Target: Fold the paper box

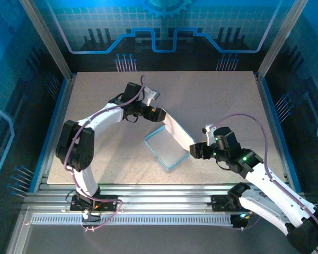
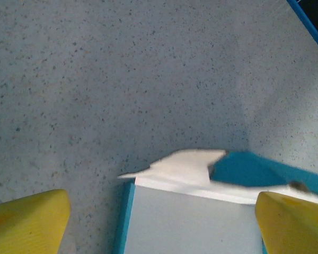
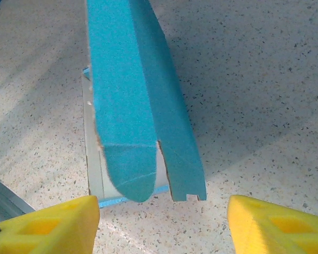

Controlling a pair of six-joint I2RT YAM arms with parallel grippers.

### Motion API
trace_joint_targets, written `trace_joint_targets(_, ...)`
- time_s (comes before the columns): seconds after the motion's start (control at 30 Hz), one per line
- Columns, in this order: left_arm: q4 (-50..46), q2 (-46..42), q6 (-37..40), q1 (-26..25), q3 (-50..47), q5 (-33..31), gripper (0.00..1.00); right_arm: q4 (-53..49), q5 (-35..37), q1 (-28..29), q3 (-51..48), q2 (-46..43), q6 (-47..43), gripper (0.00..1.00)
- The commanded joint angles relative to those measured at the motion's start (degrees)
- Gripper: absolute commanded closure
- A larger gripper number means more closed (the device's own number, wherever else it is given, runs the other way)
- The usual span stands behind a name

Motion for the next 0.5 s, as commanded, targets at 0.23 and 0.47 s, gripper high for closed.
trace_joint_targets(0.23, -4.0, 4.1, 6.1, -0.3, 7.6, 8.4, 0.11, 3.8, 1.7, -0.5, -0.6, 0.9, 2.8, 0.51)
trace_joint_targets(0.47, -4.1, 4.9, 6.7, -0.3, 8.5, 11.7, 0.12, 4.4, 1.7, -0.5, -0.7, 1.9, 2.9, 0.61)
